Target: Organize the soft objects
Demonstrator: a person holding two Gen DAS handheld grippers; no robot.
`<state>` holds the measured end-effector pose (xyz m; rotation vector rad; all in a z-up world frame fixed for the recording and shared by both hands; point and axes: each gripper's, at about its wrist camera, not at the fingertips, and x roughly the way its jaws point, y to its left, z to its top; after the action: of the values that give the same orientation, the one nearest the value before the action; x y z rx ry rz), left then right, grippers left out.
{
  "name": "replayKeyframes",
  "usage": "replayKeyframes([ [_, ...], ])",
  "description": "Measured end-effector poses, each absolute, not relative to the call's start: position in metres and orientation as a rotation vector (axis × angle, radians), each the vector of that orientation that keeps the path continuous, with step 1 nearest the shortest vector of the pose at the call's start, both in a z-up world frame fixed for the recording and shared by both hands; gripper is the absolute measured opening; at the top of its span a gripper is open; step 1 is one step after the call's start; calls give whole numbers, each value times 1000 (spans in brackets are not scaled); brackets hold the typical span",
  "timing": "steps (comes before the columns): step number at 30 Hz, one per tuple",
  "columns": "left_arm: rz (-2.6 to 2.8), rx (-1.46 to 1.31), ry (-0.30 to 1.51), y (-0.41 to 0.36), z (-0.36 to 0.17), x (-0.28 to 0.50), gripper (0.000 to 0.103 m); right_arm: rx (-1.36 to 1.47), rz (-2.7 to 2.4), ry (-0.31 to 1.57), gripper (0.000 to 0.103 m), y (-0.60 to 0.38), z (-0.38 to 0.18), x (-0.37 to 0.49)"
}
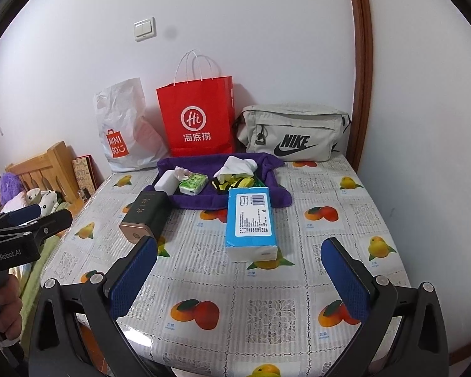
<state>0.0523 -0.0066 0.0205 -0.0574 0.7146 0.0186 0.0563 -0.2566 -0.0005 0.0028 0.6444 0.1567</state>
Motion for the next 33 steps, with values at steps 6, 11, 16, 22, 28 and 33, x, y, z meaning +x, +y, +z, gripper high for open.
replayKeyframes([
  [6, 15, -54, 716, -7, 22, 52, 99, -2, 161, 639, 103, -254, 1, 54],
  [11, 14, -55, 715, -8, 22, 51, 99, -1, 161, 636, 103, -253, 3, 52],
  [16, 12, -55, 712, -11, 24, 51, 99, -5, 160, 635, 102, -254, 3, 52],
  [22, 9, -55, 711, -12, 25, 49, 99, 2, 159, 632, 103, -254, 5, 51],
  [28, 9, -56, 711, -13, 25, 49, 99, 3, 157, 631, 102, -256, 6, 50],
  [33, 9, -55, 712, -13, 26, 50, 99, 3, 158, 632, 102, -257, 5, 49],
])
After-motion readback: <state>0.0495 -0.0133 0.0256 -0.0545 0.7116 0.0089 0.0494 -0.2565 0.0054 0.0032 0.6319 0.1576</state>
